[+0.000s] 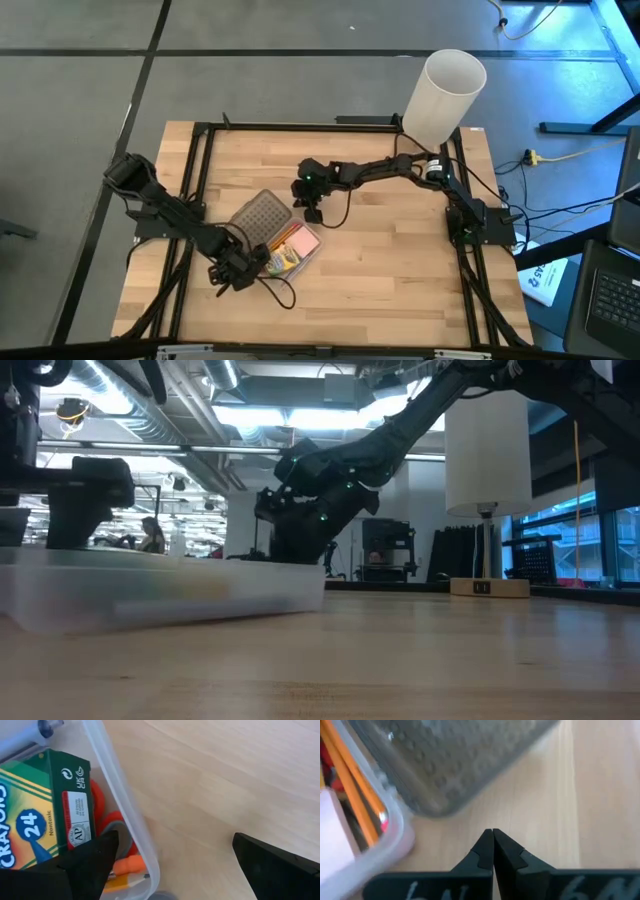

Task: Pack school essentials
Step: Close the transparent supply box

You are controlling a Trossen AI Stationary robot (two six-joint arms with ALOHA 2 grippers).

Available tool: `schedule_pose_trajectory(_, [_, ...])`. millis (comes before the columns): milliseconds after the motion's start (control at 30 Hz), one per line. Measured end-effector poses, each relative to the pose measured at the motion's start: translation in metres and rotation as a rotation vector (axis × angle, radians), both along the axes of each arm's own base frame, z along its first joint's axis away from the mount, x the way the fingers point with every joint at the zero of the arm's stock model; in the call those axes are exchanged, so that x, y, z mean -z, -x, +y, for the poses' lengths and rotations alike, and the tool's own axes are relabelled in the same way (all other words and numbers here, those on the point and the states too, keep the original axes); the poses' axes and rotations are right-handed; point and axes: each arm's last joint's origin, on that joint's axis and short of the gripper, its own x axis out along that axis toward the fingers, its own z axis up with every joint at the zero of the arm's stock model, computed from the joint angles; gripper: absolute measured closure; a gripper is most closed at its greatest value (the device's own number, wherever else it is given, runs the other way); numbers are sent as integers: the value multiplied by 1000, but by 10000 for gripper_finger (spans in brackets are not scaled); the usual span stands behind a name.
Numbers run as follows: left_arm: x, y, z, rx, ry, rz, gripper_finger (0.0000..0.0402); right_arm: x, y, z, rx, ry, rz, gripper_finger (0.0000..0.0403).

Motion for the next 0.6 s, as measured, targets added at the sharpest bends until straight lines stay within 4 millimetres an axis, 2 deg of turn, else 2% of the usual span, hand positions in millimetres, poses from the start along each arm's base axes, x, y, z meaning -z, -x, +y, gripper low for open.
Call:
schedule_pose_trajectory(267, [3,-2,4,-65,0,26,13,2,2,12,8,-23,70,400])
schedule_pose_trajectory(600, [4,-5,23,-137,-52,86,13,3,2,35,33,-92,133,400])
